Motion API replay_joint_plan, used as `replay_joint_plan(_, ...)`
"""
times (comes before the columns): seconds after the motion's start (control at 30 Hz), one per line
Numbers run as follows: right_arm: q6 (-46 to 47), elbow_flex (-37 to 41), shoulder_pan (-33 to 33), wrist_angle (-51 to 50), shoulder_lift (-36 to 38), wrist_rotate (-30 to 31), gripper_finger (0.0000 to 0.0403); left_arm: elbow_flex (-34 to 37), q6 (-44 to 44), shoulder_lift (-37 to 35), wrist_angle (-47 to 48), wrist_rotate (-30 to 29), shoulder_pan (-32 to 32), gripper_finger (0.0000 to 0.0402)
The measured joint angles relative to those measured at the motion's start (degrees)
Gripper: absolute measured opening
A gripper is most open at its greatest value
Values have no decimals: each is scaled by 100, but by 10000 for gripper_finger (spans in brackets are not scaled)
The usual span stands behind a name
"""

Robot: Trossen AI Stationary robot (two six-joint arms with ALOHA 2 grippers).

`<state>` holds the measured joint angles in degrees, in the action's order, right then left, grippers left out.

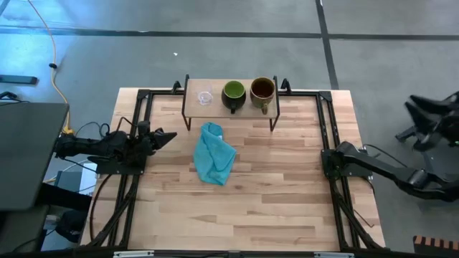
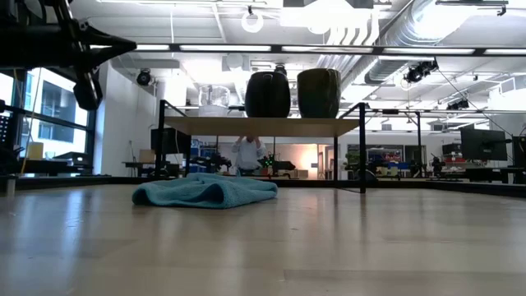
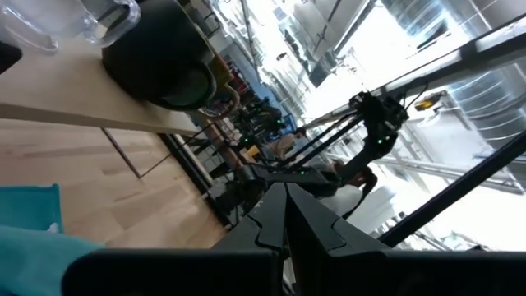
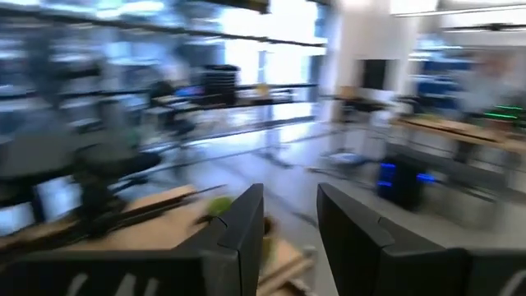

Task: Stack small to large cups/mugs on shelf
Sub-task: Return to Home Position

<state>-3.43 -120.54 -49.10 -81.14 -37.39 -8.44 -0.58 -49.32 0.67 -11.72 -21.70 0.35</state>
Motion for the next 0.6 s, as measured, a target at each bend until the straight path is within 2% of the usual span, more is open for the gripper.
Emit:
replay_joint_plan(0.1,-107,548,0,353,186,-824,106,0,7,0,49,-93,-1,1)
replay_joint_plan(0.17,-92,1044,0,733,391,-1049,106,2,15,0,80,-183,-1,1)
replay_joint_plan(0.43,278,3522,0,2614,1388,-1129,106,0,17,0,79,-196,1,1)
replay_joint_plan(0.6,349,4871,0,3527,1761,-1121,106,0,93,0,79,-168,1,1)
